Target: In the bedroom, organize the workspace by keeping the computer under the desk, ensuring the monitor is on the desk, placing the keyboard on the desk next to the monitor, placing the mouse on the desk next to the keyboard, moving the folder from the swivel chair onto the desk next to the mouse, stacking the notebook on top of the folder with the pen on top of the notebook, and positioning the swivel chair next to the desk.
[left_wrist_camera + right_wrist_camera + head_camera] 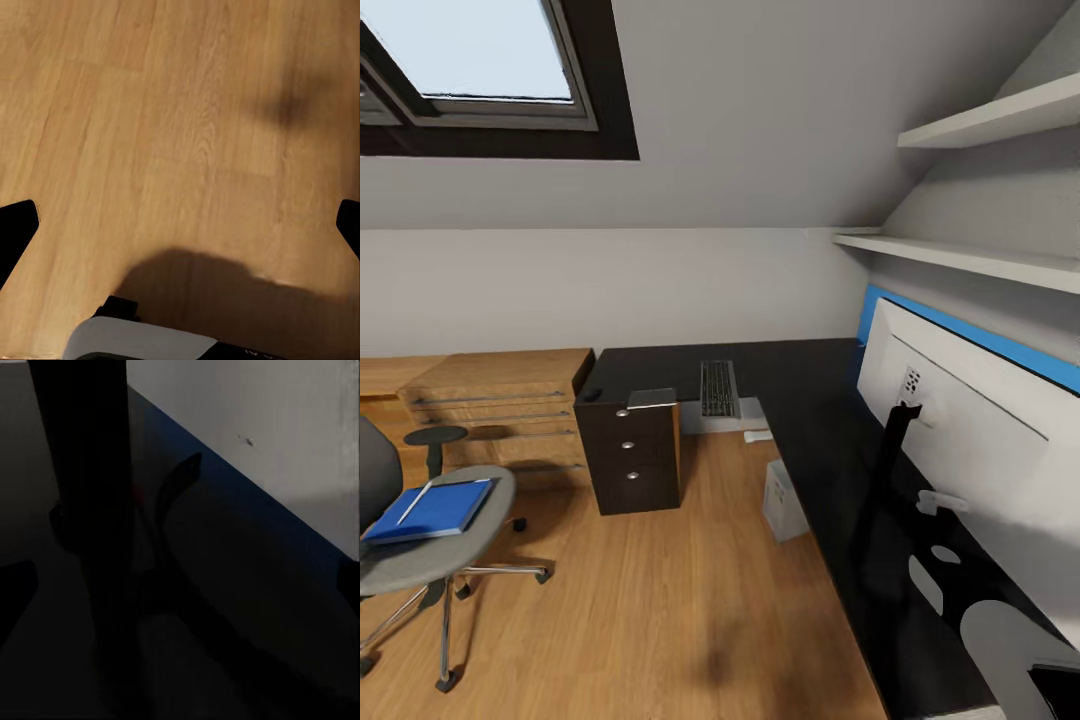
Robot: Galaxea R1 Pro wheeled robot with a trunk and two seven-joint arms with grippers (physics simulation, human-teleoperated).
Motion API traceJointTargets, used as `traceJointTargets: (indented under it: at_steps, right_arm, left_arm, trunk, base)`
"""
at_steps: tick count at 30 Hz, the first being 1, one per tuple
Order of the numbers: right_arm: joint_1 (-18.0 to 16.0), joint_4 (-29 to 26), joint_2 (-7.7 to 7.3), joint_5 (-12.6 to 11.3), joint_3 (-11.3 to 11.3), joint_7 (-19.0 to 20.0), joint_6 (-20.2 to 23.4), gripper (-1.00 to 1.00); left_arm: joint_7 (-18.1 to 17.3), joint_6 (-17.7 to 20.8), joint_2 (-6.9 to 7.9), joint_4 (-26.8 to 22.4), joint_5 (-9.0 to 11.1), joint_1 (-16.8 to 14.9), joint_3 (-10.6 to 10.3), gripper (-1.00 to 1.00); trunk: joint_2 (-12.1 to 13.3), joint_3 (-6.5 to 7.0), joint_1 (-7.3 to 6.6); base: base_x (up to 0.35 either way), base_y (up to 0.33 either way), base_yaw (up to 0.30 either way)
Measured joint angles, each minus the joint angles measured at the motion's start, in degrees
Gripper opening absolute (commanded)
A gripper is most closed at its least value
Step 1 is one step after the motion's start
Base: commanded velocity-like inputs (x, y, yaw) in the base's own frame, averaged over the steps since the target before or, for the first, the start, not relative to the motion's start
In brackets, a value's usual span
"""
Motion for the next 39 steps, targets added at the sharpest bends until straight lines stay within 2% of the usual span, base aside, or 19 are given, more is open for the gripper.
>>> traceJointTargets:
  at_steps: [17,32,39]
  right_arm:
    - [0.00,-0.05,0.08,0.00,0.06,0.00,0.00,1.00]
    - [0.00,0.01,0.21,0.16,0.08,0.02,0.00,1.00]
    - [0.00,0.03,0.33,0.17,0.48,0.08,0.00,1.00]
  left_arm:
    - [0.00,0.01,0.00,0.00,0.00,0.00,0.00,1.00]
    - [0.00,0.01,0.00,0.00,0.01,0.00,0.05,1.00]
    - [0.00,0.01,0.00,0.01,-0.03,0.00,0.04,1.00]
  trunk:
    - [0.00,0.00,-0.01]
    - [0.00,0.00,-0.03]
    - [0.00,0.00,-0.01]
  base:
    - [-0.298,0.000,0.000]
    - [-0.083,0.000,0.000]
    - [-0.215,0.000,0.000]
